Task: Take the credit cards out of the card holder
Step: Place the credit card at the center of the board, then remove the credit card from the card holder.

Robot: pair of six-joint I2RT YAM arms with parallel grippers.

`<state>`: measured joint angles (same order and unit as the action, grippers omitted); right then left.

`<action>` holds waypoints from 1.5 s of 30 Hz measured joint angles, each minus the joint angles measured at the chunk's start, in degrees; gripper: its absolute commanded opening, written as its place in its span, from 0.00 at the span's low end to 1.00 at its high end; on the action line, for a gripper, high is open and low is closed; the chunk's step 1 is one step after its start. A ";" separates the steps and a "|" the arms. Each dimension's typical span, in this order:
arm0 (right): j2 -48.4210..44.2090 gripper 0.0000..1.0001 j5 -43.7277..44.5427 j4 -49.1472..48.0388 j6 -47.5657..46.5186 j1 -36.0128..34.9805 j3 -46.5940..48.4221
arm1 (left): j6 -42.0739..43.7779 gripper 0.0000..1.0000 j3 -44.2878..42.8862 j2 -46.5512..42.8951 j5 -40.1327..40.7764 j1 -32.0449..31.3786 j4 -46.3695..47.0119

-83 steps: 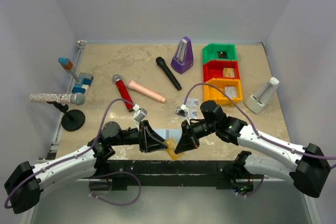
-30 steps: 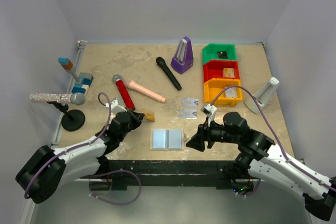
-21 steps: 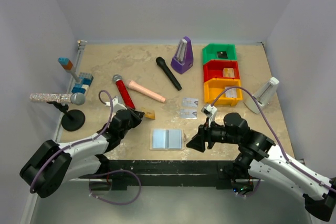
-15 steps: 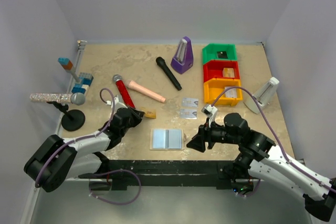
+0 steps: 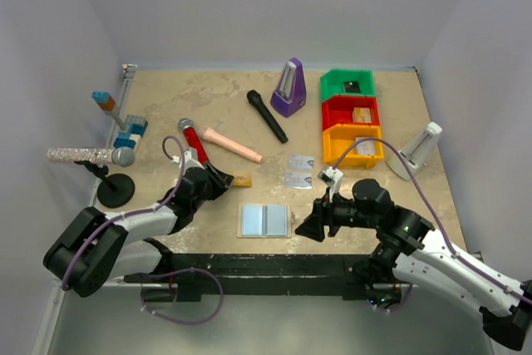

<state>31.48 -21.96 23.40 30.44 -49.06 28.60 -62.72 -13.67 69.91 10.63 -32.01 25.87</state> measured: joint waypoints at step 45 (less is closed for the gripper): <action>47.45 0.66 16.70 5.33 1.44 0.00 16.02 | 4.92 0.49 -2.47 -26.95 0.22 -14.21 -27.98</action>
<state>78.94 -5.26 28.73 31.88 -49.06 44.62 -57.80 -16.14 42.96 10.85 -46.22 -2.11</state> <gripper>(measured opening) 0.701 0.495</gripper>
